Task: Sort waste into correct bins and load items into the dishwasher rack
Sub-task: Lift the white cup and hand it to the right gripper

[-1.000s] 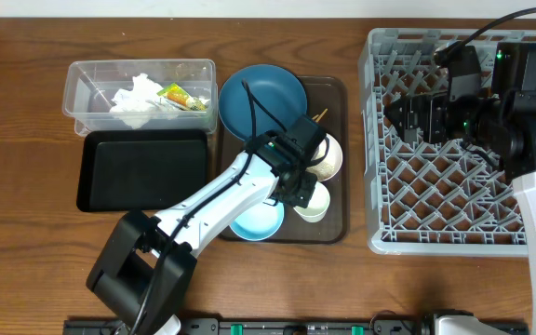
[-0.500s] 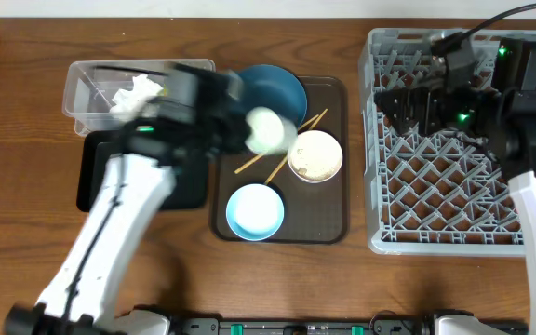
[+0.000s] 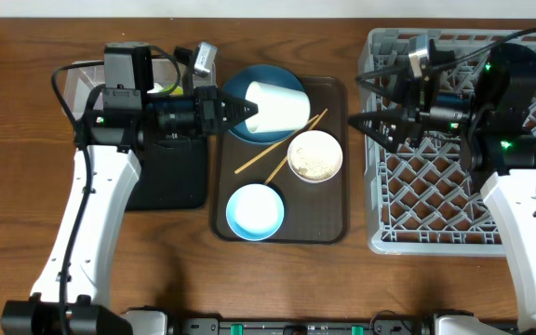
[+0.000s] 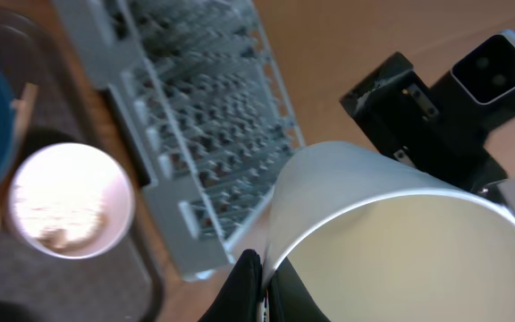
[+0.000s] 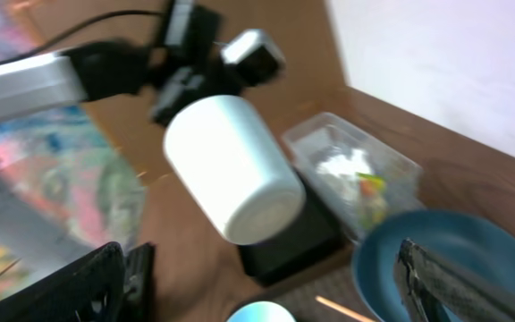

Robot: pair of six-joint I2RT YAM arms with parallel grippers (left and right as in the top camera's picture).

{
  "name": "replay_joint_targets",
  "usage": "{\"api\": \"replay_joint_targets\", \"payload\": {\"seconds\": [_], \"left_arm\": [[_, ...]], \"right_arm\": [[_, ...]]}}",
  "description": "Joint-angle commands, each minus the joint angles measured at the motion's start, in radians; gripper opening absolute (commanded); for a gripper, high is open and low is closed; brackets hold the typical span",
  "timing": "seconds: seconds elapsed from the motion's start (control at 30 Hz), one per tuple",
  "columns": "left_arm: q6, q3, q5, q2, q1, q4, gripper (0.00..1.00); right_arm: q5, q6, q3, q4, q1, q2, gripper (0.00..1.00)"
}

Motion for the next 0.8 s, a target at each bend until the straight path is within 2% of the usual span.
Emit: {"api": "replay_joint_targets", "payload": {"seconds": [0.0,0.27,0.47,0.77], "left_arm": [[-0.005,0.006,0.136,0.029,0.002,0.005,0.06],[-0.005,0.006,0.286,0.039,0.002,0.031,0.06],[-0.004,0.006,0.303,0.039,0.002,0.031,0.06],[0.000,0.006,0.301,0.039,0.002,0.031,0.06]], "right_arm": [[-0.108,0.030,-0.006,0.032,0.048,0.000,0.96],[0.012,0.027,-0.006,0.038,0.127,0.022,0.99],[0.018,0.040,-0.006,0.074,0.163,0.080,0.99],[0.014,0.180,-0.006,0.277,0.214,0.117,0.98]]}}
